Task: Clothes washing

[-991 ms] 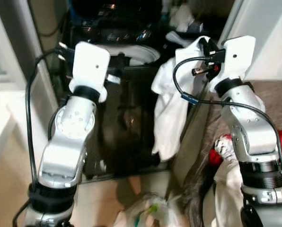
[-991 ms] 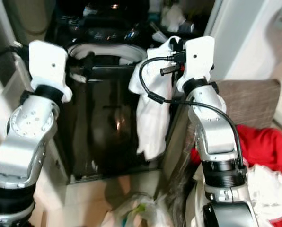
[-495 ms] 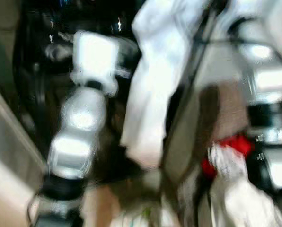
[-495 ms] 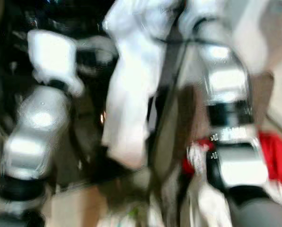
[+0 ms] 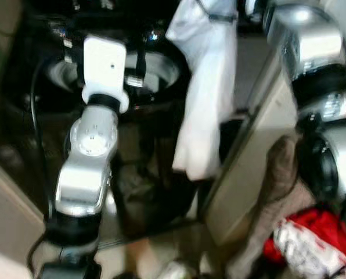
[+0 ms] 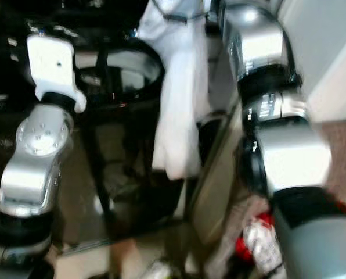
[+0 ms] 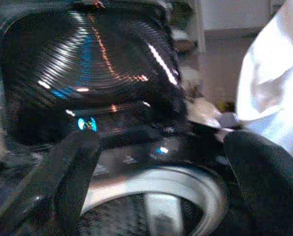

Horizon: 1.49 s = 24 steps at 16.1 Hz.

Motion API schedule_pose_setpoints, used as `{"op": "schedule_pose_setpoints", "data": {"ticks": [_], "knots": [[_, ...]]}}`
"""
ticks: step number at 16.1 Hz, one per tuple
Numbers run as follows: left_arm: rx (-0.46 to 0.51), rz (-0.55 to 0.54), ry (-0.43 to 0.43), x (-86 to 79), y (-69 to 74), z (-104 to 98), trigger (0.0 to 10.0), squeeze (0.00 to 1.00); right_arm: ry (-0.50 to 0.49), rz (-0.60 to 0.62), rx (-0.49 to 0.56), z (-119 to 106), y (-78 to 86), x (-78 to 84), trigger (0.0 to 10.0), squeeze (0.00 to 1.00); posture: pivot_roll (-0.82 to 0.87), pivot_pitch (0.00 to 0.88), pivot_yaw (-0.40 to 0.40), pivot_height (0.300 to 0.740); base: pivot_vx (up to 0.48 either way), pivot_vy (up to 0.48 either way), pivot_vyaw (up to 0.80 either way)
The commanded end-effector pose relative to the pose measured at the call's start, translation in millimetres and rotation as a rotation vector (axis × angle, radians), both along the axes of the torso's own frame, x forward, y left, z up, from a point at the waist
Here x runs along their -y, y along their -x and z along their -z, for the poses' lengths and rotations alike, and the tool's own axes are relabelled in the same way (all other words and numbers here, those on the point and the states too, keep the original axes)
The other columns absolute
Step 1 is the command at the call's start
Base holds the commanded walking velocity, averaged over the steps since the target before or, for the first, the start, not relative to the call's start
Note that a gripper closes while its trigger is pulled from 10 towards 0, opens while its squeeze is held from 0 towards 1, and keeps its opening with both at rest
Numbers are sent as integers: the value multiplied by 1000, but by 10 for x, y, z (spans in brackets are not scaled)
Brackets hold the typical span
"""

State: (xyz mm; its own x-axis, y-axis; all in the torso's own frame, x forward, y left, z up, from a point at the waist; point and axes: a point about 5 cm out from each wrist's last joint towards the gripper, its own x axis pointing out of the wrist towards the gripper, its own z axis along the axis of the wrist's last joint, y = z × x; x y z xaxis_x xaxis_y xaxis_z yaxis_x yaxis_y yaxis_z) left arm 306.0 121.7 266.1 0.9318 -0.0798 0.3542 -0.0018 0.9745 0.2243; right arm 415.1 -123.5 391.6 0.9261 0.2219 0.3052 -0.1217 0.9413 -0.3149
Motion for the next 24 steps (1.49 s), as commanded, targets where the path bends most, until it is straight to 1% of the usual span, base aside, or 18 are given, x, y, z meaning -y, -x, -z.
{"op": "schedule_pose_setpoints", "data": {"ticks": [1, 2, 3, 5, 6, 7, 8, 9, 10, 11, 12, 14, 16, 17, 18, 20, 21, 24], "knots": [[22, 9, -14, 33, 5, -49, 10000, 0, 6, 75, 110, -324, 50, 33, 10000, 0, 99, 0, -77, 740, 469, 0, 0], [23, 11, -12, 35, 2, -53, 10000, 0, -11, 86, 114, -377, 57, 31, 10000, 0, 103, 0, -71, 740, 469, 0, 0], [24, 15, -15, 39, -6, -63, 10000, 0, -15, 95, 230, -773, 195, -122, 10000, 0, 112, 0, -55, 740, 469, 0, 0], [27, 12, -23, 46, -9, -69, 10000, 0, -44, 94, 303, -1016, 309, -217, 10000, 0, 117, 0, -61, 740, 469, 0, 0], [39, -4, -36, 57, -6, -81, 10000, 0, -152, 41, 330, -1076, 351, -285, 10000, 0, 132, 0, -71, 740, 461, 0, 0], [50, -33, -39, 44, -5, -96, 10000, 0, -190, 5, 284, -951, 296, -372, 10000, 0, 142, 0, -81, 740, 461, 0, 0], [64, -62, -39, 18, -7, -116, 10000, 0, -124, 21, 256, -782, 228, -437, 10000, 0, 147, 0, -87, 740, 461, 0, 0], [66, -61, -26, 9, 1, -118, 10000, 0, -42, -2, 135, -371, 89, -548, 10000, 0, 152, 0, -91, 740, 315, 0, 0], [68, -66, -32, 8, 9, -118, 10000, 0, -12, -14, 83, -181, 41, -591, 10000, 0, 154, 0, -94, 740, 0, 0, 0], [64, -72, -42, 7, 9, -115, 10000, 0, 137, -19, -76, 306, -54, -649, 10000, 0, 155, 0, -93, 740, 0, 0, 0], [64, -83, -52, -1, 4, -116, 10000, 0, 188, -45, -156, 566, -78, -676, 10000, 0, 157, 0, -93, 740, 0, 0, 0], [65, -97, -76, -17, 8, -120, 10000, 0, 243, -99, -377, 1292, -67, -693, 10000, 0, 161, 0, -90, 740, 0, 0, 0], [62, -96, -87, -16, 14, -111, 10000, 0, 197, -109, -483, 1609, -22, -707, 10000, 0, 162, 0, -80, 740, 0, 0, 0], [65, -95, -96, -13, 25, -114, 10000, 0, 185, -114, -536, 1785, 16, -728, 10000, 1000, 161, 0, -77, 740, 0, 0, 0], [79, -96, -107, -9, 36, -132, 10000, 0, 162, -85, -537, 1794, 9, -694, 10000, 1000, 159, 0, -77, 740, 0, 0, 0], [81, -97, -106, -9, 41, -131, 10000, 0, 75, -14, -417, 1479, -68, -594, 10000, 1000, 160, 0, -79, 740, 0, 0, 0], [73, -93, -105, -3, 39, -115, 10000, 0, 88, -28, -374, 1339, -84, -595, 10000, 1000, 155, 0, -80, 740, 0, 0, 0], [59, -85, -109, 12, 28, -90, 10000, 0, 121, 62, -311, 1280, -111, -454, 10000, 1000, 147, 0, -74, 740, 0, 0, 0]]}}
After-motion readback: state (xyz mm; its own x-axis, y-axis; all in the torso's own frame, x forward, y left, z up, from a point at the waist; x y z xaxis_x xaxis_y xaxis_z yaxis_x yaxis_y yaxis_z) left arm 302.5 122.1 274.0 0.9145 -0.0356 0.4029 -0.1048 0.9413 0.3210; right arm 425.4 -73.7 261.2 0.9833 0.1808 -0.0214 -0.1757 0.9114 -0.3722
